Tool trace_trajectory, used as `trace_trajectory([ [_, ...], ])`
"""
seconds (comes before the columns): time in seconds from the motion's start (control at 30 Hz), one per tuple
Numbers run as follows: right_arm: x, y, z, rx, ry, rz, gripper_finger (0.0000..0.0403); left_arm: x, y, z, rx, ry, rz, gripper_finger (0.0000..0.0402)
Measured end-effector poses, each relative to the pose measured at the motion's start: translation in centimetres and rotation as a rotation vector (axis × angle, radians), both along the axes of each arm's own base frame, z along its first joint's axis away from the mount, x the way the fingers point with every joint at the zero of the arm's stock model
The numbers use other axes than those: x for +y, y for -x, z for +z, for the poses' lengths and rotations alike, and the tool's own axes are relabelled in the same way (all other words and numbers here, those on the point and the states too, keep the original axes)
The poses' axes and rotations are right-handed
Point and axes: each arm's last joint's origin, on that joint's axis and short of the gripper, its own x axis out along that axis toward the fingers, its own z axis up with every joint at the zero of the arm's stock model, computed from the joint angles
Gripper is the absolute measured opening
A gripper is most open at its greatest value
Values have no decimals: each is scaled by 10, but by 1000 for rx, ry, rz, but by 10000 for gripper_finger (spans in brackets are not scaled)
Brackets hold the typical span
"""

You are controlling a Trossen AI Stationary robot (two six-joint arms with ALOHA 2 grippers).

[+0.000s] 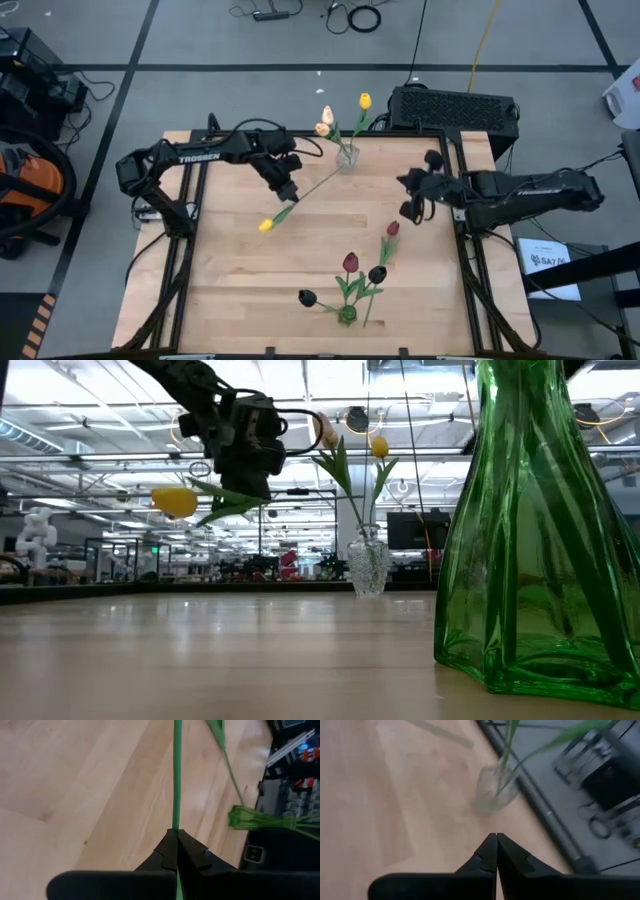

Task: Sort flowers into vase by color
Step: Put the yellow tulip into the transparent flower vase

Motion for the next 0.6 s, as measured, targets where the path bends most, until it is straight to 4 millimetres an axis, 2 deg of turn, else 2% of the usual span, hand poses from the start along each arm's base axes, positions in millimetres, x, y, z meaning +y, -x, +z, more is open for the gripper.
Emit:
trace_trajectory([
  [0.13, -13, -18, 37, 2, 75, -6, 0, -4, -1, 3, 20, 0, 3, 0],
  [0.23, -24, -26, 64, -23, 114, -35, 0, -9, 0, 18, 64, -54, -8, 0],
  [0.37, -37, -30, 88, -36, 164, -60, 0, -18, 3, 57, 99, -175, -26, 0],
  [0.6, -42, -32, 101, 55, 279, 37, 0, -19, 14, 148, -102, -296, 38, 0],
])
